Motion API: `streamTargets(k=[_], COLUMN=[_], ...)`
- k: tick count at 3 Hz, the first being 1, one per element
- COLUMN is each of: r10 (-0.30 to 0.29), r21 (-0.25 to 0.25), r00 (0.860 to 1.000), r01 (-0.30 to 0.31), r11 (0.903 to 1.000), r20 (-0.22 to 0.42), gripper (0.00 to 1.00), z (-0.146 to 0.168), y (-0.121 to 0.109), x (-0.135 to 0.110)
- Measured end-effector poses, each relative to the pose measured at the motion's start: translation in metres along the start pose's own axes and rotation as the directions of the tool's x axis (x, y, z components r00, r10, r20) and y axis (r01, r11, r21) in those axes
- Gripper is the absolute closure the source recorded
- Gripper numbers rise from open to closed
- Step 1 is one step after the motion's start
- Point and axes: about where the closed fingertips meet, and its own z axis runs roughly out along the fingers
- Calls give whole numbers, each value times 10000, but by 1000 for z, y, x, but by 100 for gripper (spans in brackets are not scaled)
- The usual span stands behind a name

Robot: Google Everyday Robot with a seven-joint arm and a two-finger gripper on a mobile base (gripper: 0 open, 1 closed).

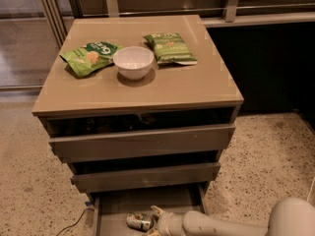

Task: Pick 7up can from bottom drawer and place on counter

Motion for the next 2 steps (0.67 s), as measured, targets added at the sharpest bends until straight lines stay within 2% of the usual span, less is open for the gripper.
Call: streamTargets(k=[1,2], r10=[54,72], r21=[12,-16], r00=[10000,10000], r01=[-54,-72], r11=[10000,10000], r20=[54,48], gripper=[25,39], z=[5,8], y=[0,0], x=[2,3])
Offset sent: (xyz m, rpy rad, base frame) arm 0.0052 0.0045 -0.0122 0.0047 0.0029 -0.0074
